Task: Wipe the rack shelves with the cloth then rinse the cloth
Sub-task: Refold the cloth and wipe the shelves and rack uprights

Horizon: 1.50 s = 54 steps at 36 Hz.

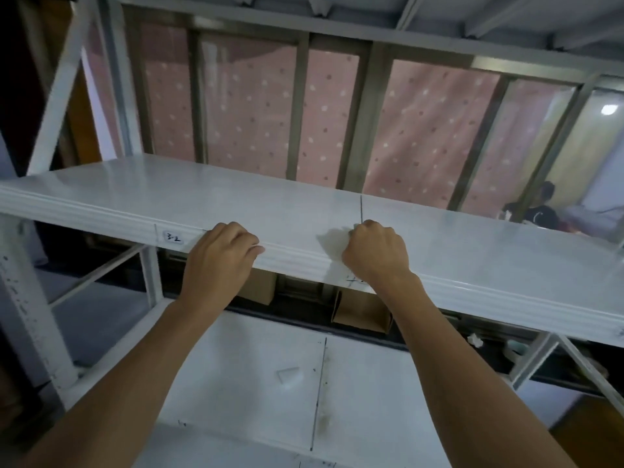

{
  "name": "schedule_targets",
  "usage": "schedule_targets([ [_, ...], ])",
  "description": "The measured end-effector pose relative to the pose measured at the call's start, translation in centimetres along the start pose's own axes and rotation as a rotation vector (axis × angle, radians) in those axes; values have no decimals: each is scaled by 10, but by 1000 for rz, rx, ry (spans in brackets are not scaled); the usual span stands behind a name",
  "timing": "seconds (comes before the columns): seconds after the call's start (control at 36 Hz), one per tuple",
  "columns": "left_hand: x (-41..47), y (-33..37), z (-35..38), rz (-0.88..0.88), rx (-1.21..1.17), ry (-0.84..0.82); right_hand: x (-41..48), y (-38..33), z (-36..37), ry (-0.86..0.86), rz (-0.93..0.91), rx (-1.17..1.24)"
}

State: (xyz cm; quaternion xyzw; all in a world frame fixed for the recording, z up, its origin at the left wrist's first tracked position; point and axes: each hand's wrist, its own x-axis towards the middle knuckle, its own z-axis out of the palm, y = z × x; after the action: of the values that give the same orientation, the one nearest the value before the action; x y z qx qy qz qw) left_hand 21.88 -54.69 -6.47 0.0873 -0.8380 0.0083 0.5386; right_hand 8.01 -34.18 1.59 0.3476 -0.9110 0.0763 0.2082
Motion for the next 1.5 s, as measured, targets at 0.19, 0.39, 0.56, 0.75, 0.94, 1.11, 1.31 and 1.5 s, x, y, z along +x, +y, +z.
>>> schedule_targets([
  [0.19,-3,-54,-15,21,-50,9,24,-65,16,26,-42,86],
  [0.39,6,-121,-35,137,33,74,54,-147,33,22,-142,135],
  [0.56,14,-186,-51,159,41,2,78,-219,36,-18,-215,149],
  [0.75,4,-261,-70,159,126,-160,100,-285,45,-22,-251,173],
  [0.94,-9,-313,-92,307,321,-92,113,-330,50,0,-275,190],
  [1.11,-24,-357,-102,296,411,-23,120,-366,53,0,-285,206],
  [1.31,-29,-401,-110,140,271,69,132,-419,60,25,-296,241],
  [1.5,-34,-453,-130,105,251,96,148,-489,68,50,-313,239],
])
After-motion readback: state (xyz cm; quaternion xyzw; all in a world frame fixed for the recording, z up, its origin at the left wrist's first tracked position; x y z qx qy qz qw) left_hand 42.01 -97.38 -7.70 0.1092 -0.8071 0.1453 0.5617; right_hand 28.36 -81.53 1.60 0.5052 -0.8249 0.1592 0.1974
